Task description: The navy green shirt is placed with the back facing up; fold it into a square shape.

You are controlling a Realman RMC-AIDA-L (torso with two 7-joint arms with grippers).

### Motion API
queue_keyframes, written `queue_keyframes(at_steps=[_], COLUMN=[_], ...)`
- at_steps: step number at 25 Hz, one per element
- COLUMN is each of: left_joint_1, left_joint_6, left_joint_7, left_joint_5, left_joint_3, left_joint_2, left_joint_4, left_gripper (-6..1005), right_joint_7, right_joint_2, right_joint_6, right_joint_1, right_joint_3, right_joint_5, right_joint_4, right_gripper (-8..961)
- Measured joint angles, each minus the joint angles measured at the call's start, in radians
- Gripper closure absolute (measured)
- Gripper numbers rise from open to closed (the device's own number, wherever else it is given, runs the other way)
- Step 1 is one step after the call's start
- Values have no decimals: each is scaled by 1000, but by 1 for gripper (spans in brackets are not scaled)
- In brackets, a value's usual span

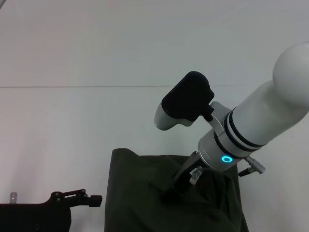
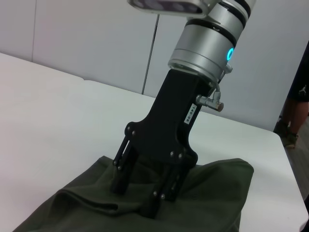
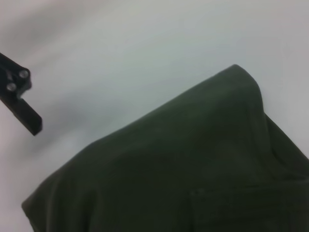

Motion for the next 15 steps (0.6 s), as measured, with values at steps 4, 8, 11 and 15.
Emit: queue_keyframes(at_steps=[4,8,11,15], left_joint_1=[0,0,0,0], left_joint_6=[0,-1,-2,-3], left_joint_7=[0,0,0,0], left_joint_5=[0,0,0,0], left_joint_3=[0,0,0,0], left_joint_2=[0,0,0,0], left_joint_4=[0,0,-1,-2], left_gripper=[67,67,67,66], right_joint_7=[1,6,8,9], right_joint_2=[1,1,1,1], right_joint_6=[18,29,33,34], right_joint_1=[5,17,29,31], right_joint_3=[-22,-46,-50,-50], right_joint_5=[-3,-3,-4,-4], right_joint_4=[13,26,39,39], right_gripper=[316,314,313,313])
